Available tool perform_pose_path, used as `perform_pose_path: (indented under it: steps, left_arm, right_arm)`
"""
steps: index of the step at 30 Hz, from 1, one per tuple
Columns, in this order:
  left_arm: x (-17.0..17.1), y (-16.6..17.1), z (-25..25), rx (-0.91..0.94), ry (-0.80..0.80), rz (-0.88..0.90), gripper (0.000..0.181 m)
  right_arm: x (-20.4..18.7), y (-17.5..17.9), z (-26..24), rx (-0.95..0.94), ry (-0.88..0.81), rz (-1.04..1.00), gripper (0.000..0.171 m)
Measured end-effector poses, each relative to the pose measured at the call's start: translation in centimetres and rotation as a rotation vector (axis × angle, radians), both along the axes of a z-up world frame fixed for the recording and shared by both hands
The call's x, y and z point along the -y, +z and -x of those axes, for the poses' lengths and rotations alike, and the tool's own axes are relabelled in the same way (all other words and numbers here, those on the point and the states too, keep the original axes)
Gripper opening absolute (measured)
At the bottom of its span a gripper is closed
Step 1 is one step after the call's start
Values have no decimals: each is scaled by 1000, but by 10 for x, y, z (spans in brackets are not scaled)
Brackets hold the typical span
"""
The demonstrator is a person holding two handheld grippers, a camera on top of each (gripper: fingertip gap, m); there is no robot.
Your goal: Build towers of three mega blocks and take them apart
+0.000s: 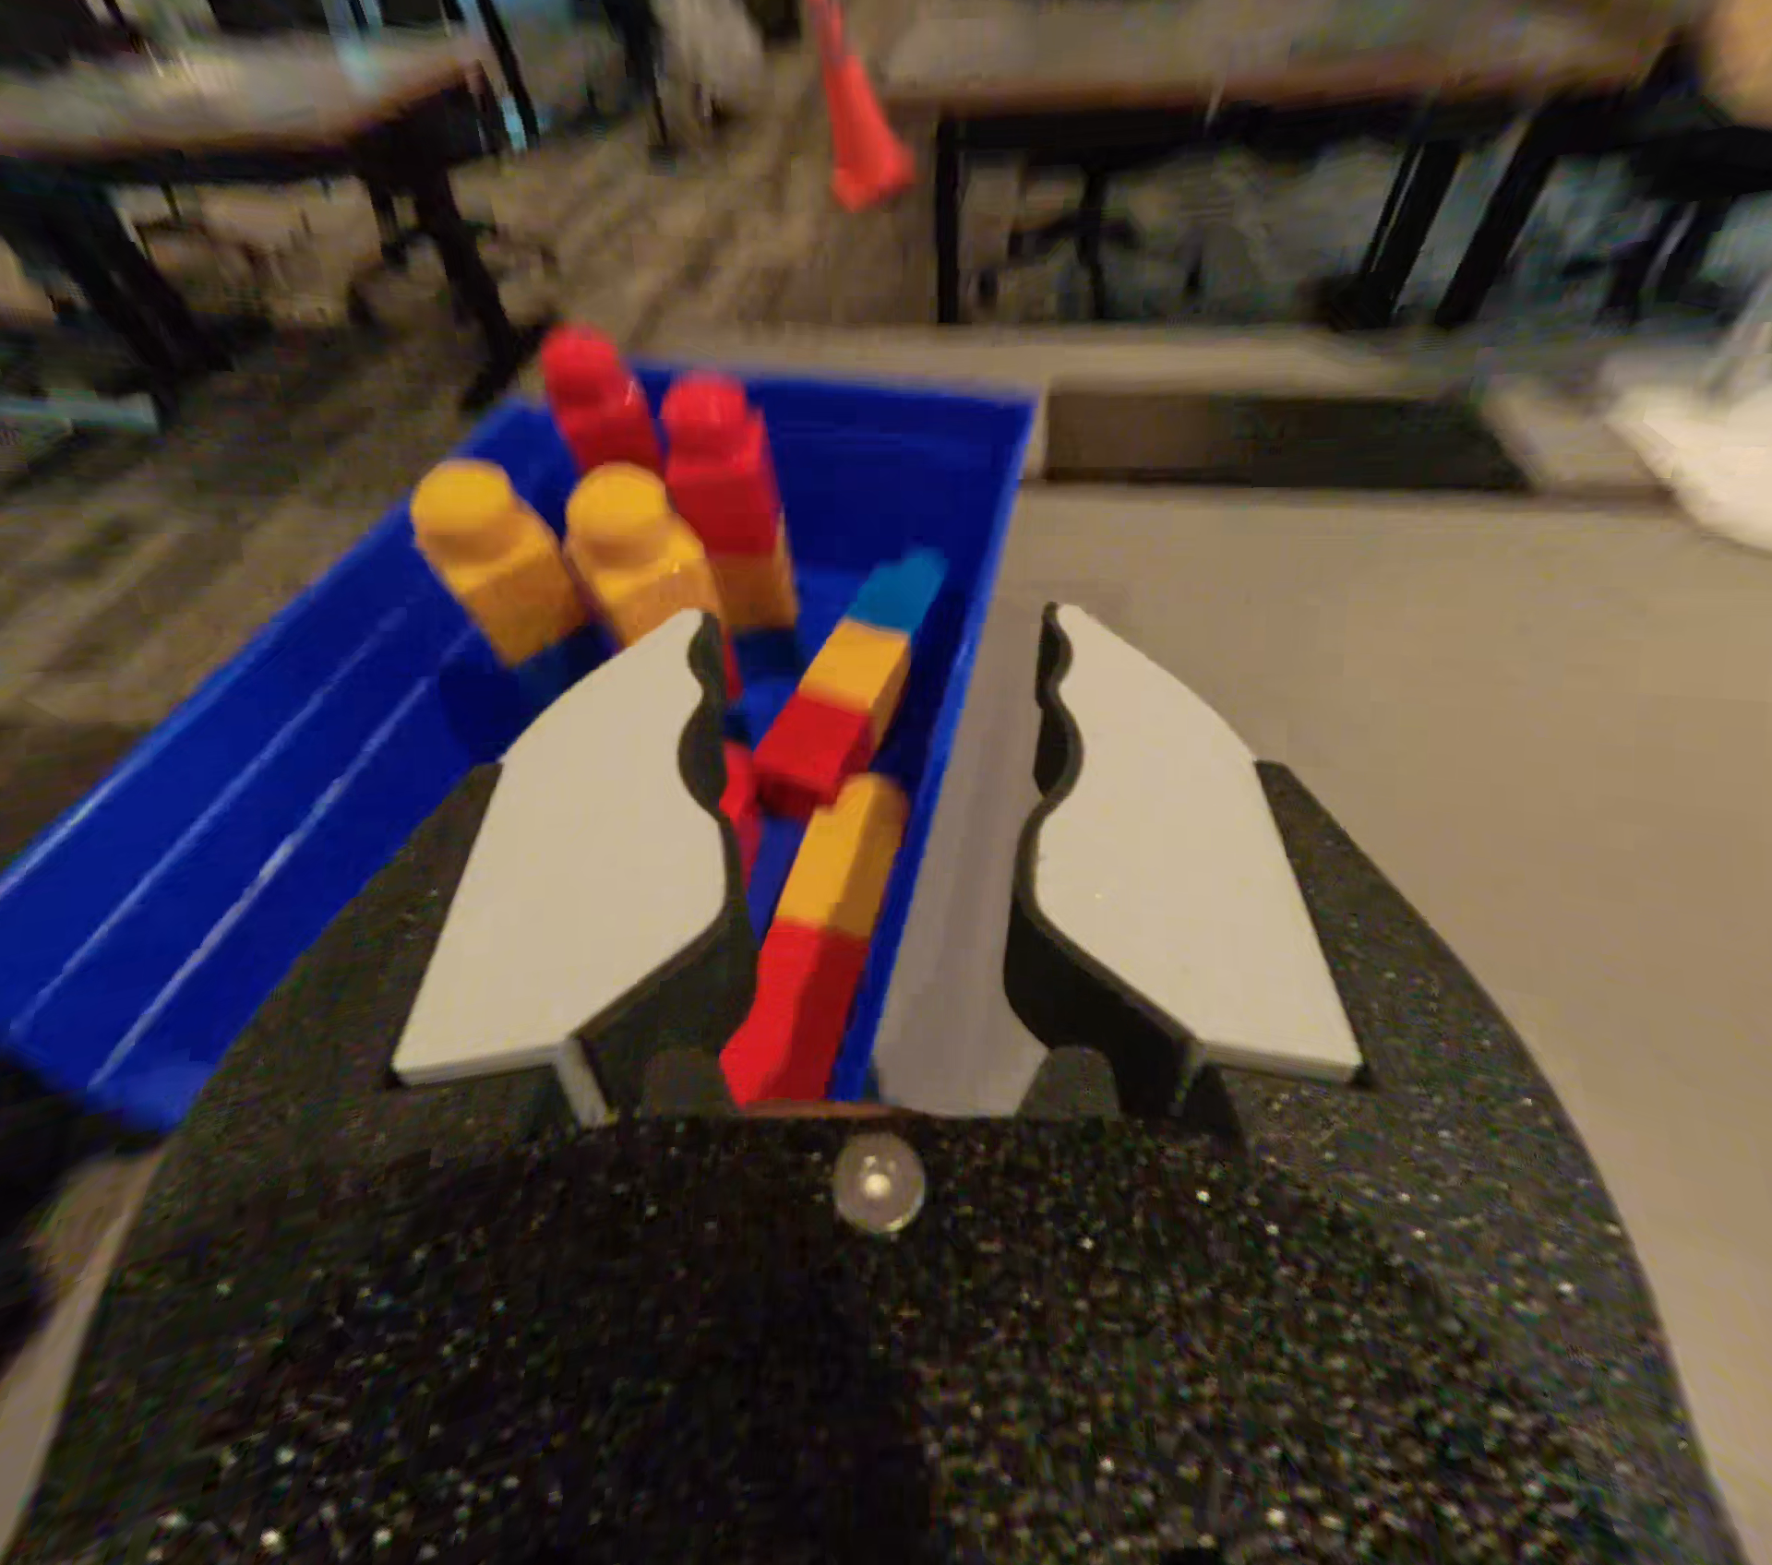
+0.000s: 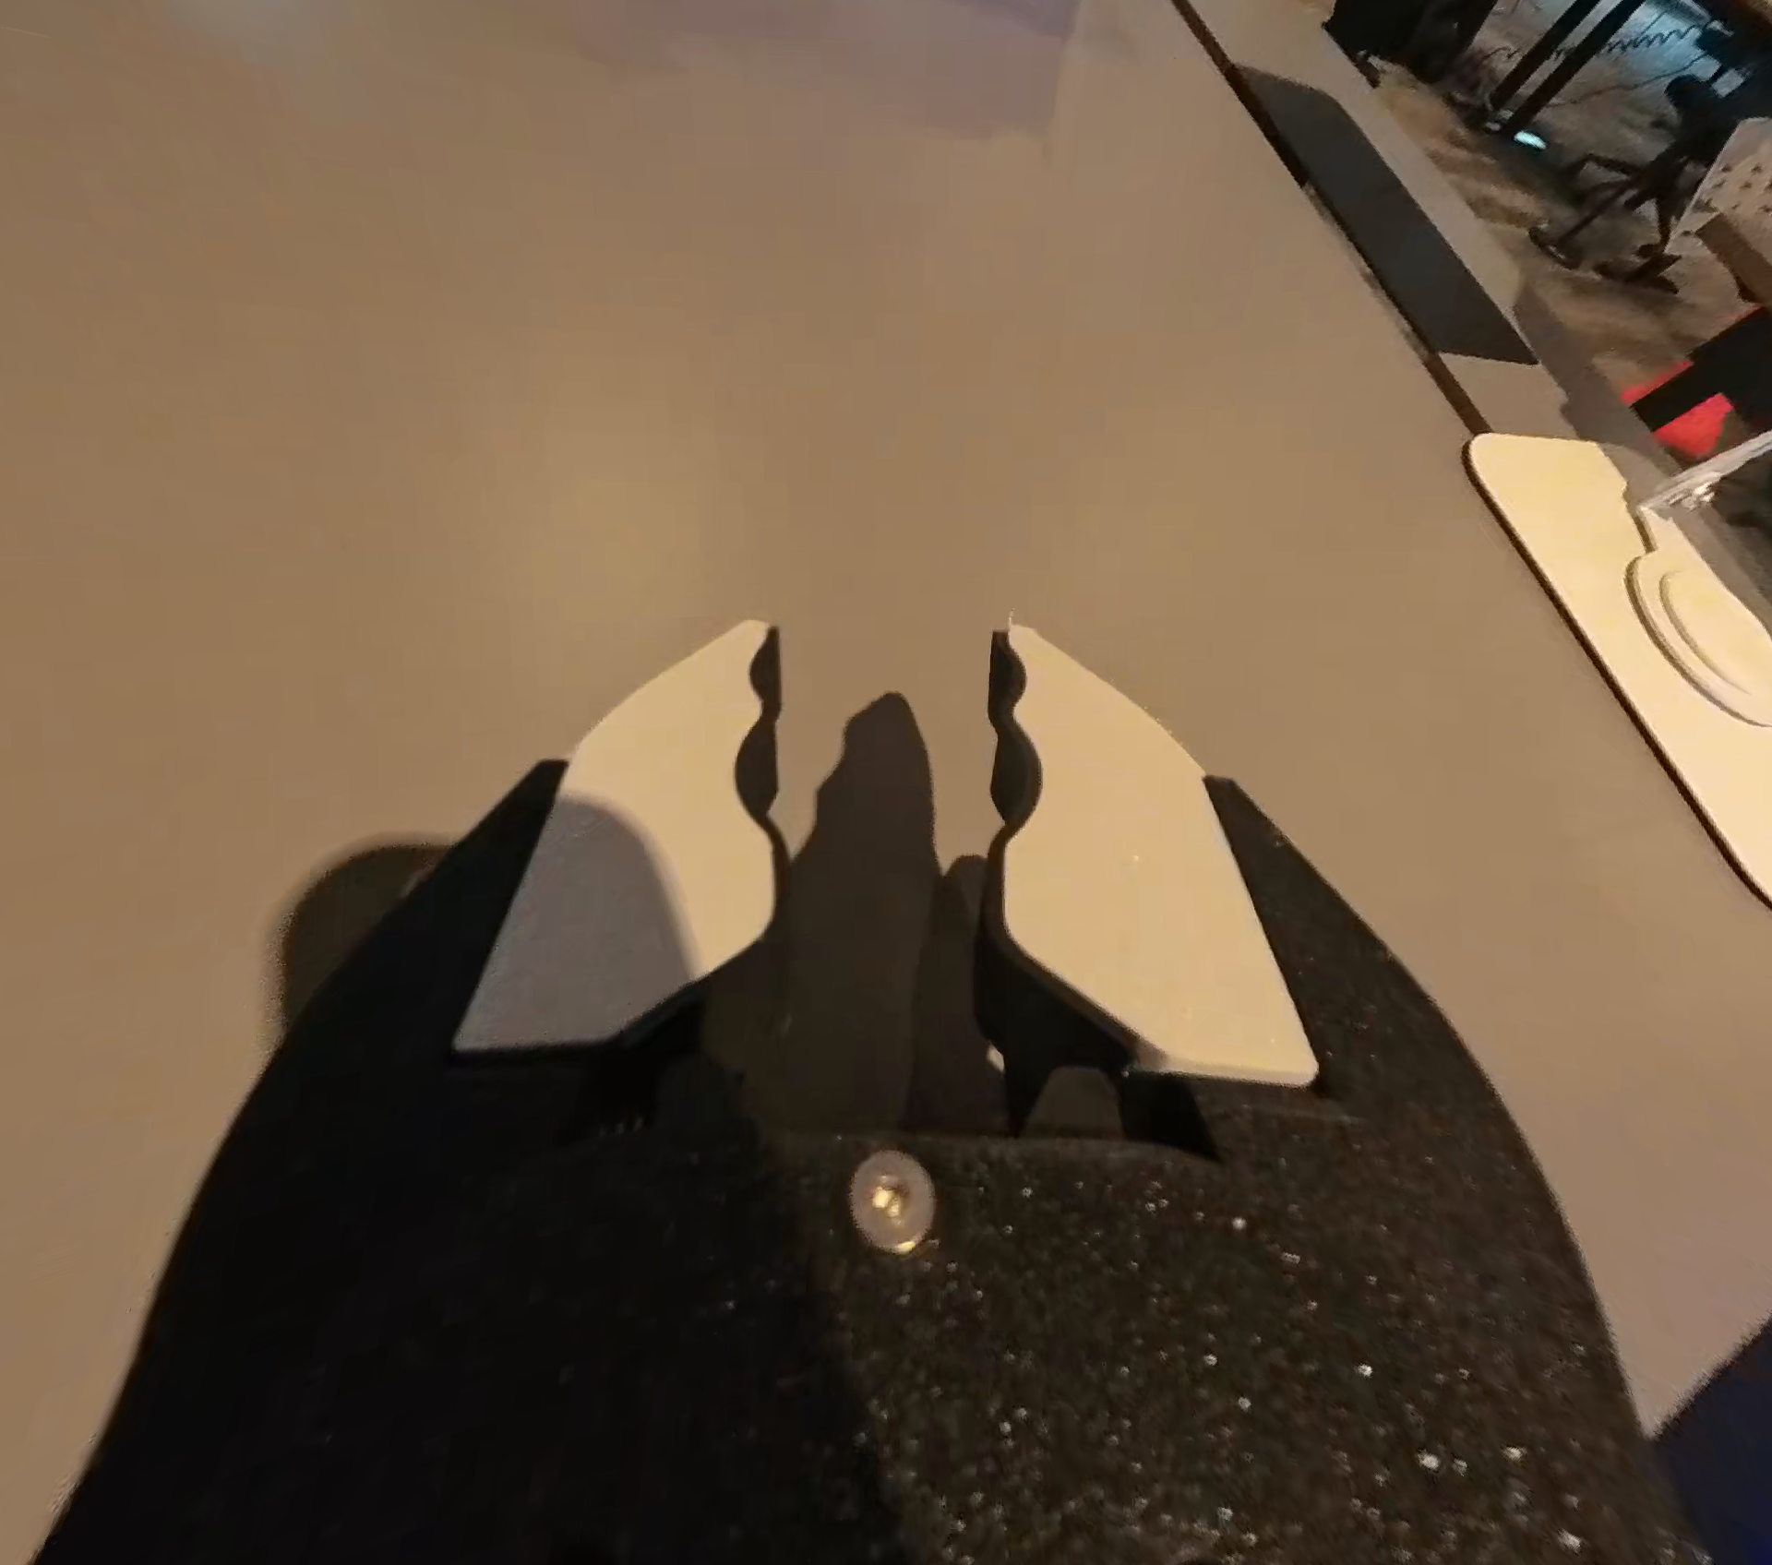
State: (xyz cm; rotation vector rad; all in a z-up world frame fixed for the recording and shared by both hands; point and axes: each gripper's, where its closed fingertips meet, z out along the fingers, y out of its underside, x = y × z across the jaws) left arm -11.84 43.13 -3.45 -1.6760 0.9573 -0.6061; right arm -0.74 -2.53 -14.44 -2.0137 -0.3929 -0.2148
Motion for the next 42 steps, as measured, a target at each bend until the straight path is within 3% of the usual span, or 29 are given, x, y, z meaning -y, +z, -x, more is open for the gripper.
perform_pose_path:
  steps: [2,3,5,9,16,21,22,24,26,29,32,37,42]
  left_arm:
    - [-21,-24,15,-228,41,40,65]
    - [-24,-26,17,-253,42,42,68]
    - [-23,-20,16,-200,7,56,62]
    - [-46,-16,44,-132,123,103,59]
    - [-9,-56,53,-228,18,169,56]
    - [-4,-55,81,-247,90,95,56]
    - [-3,-62,87,-281,88,104,53]
    - [3,-80,91,-342,40,141,26]
    - [4,-83,91,-334,68,123,15]
    - [27,-83,76,-317,-16,143,6]
    - [52,-84,58,-347,-92,130,13]
    - [70,-82,49,-353,-132,137,44]
    - [53,-33,50,-96,-163,187,46]
  right_arm:
    - [0,-1,0,0,-4,5,42]
    - [1,-1,0,1,-5,2,41]
    - [1,-1,0,0,-5,2,41]
    - [2,-3,0,9,-1,12,40]
    - [1,-12,5,82,14,68,40]
    - [2,-14,7,116,20,77,40]
    - [2,-15,7,116,21,82,40]
    - [2,-16,7,113,22,91,40]
    - [2,-17,7,117,22,94,40]
    - [2,-17,7,126,19,97,40]
    - [2,-18,7,133,16,102,40]
    - [2,-19,8,136,20,103,40]
    - [2,-19,9,137,25,105,39]
